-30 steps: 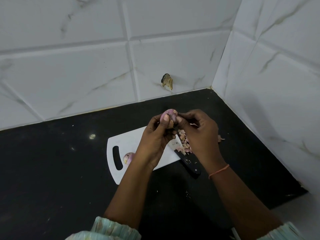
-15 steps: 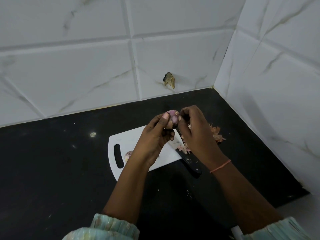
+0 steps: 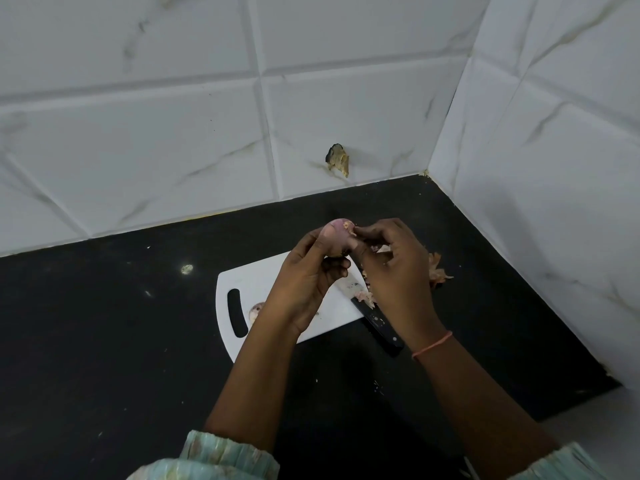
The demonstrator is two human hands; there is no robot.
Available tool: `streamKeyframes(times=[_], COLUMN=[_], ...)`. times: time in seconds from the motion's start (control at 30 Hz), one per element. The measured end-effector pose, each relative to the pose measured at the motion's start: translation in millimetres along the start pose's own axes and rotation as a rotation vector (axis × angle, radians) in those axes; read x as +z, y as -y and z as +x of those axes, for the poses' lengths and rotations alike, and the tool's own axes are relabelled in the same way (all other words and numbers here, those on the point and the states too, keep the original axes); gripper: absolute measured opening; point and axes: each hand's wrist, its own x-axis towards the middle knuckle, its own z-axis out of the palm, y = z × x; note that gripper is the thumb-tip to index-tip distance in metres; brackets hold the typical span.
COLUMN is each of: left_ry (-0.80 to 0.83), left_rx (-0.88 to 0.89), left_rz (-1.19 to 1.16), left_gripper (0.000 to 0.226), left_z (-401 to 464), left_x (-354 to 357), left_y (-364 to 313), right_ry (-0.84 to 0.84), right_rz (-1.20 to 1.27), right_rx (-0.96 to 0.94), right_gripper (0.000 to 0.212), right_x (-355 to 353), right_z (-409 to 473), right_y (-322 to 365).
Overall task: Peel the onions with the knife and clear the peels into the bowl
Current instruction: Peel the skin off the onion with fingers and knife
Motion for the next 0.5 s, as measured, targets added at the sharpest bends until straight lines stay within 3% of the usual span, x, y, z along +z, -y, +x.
streamKeyframes(times=[0.13, 0.27, 0.5], left_ry=[-0.004, 0.012, -0.005], left_rx=[-0.003, 0.003, -0.093], left_rz=[0.041, 0.116, 0.094], left_gripper=[0.041, 0.036, 0.031], left_z=[0.0, -1.4, -2.9], left_x=[-1.4, -2.5, -1.0], left_y=[-1.4, -3.4, -5.9], right_ry=[0.049, 0.139, 0.136], right_rz=[-0.101, -0.147, -0.069], right_rx=[-0.102, -0.145, 0.002], right_gripper=[0.007, 0.009, 0.004], right_x=[-1.7, -2.3, -9.5], right_z=[3.1, 5.7, 10.1], right_y=[-3.1, -6.3, -4.6])
